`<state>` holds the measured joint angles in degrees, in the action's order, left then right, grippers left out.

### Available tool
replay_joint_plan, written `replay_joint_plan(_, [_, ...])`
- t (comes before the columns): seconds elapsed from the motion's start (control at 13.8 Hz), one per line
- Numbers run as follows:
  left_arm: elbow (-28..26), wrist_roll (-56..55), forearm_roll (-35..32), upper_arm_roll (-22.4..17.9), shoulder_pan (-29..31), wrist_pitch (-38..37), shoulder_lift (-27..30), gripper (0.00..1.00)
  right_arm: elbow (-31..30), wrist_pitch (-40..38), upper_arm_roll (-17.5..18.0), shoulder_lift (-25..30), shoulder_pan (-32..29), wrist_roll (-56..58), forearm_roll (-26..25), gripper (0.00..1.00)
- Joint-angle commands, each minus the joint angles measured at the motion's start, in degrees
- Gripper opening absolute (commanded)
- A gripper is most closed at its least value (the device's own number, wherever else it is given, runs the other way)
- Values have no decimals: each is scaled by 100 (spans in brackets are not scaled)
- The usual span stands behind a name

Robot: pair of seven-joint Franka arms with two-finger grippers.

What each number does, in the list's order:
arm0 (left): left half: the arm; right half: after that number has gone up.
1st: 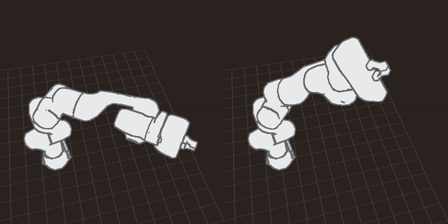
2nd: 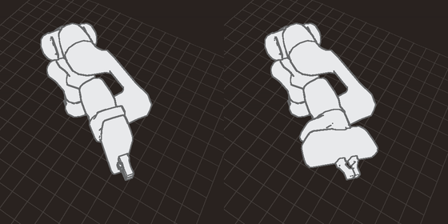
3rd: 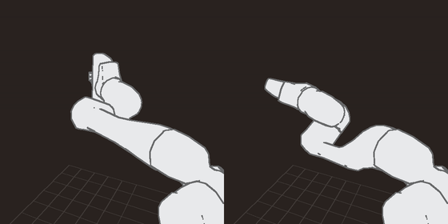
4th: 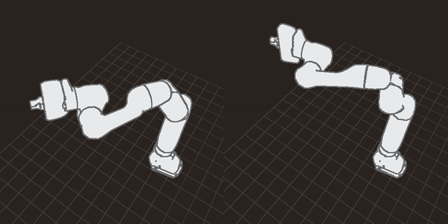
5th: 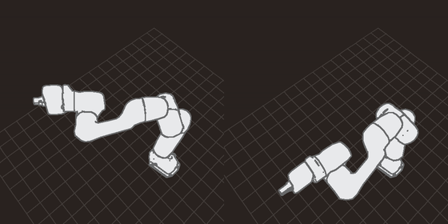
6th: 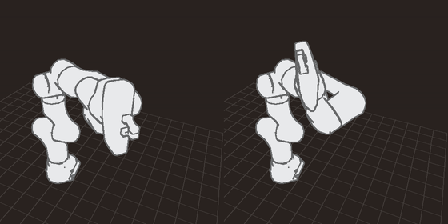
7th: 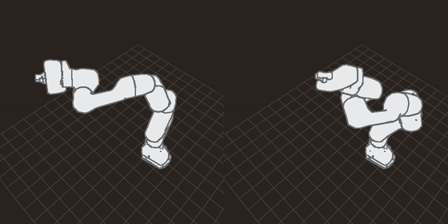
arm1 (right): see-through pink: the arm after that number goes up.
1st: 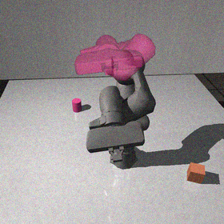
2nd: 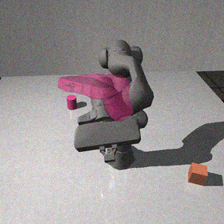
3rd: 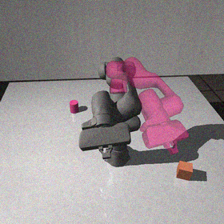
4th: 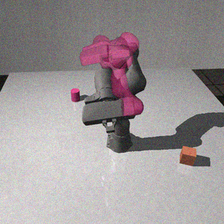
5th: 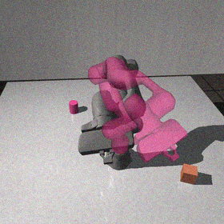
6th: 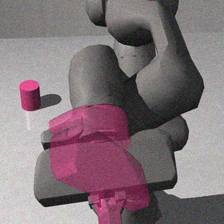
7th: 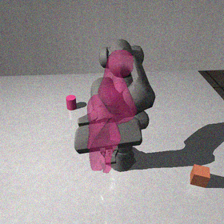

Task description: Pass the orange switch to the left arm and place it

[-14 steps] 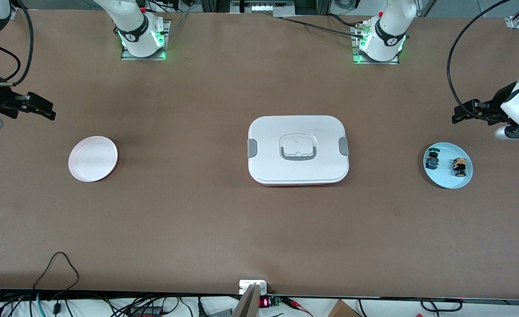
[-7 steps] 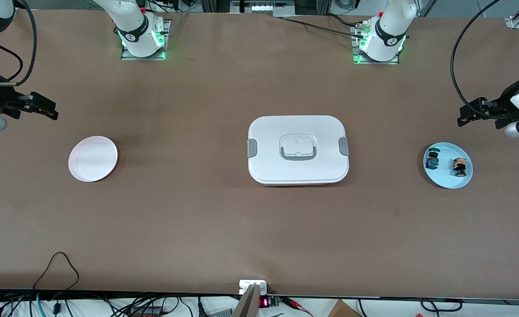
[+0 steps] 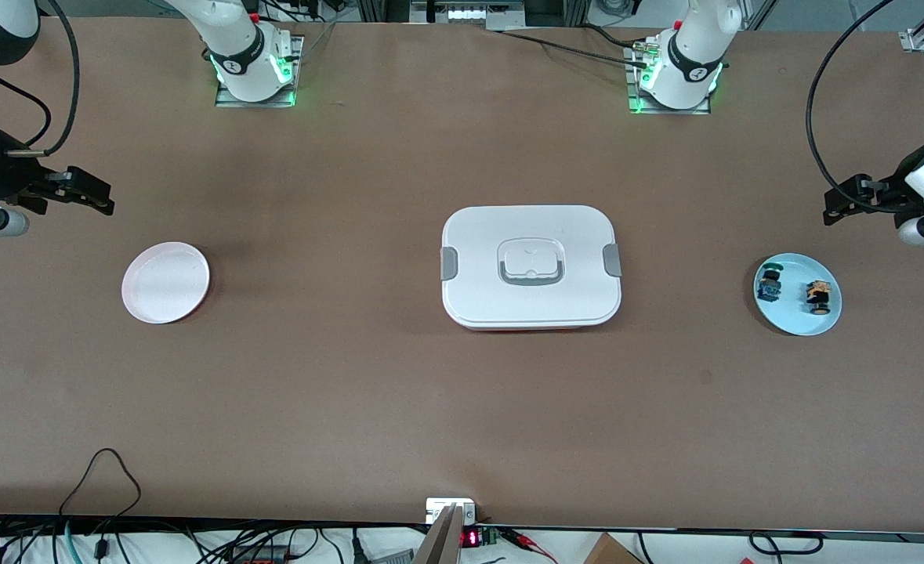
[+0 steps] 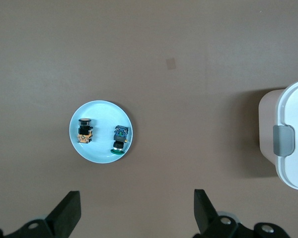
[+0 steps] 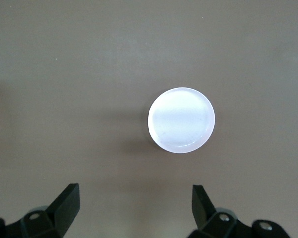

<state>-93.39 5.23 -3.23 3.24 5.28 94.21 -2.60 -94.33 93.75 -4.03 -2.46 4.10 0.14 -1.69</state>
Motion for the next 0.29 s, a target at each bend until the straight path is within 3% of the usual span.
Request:
replay_joint_plan(0.0, [146,-48,-99,10,-27,-122,14,100,108,-94,8,-61,73,3,-103,100])
replay_joint_plan(0.22, [207,-22,-99,10,-36,-210,-39,100,108,-94,8,-70,266,-23,-332,100])
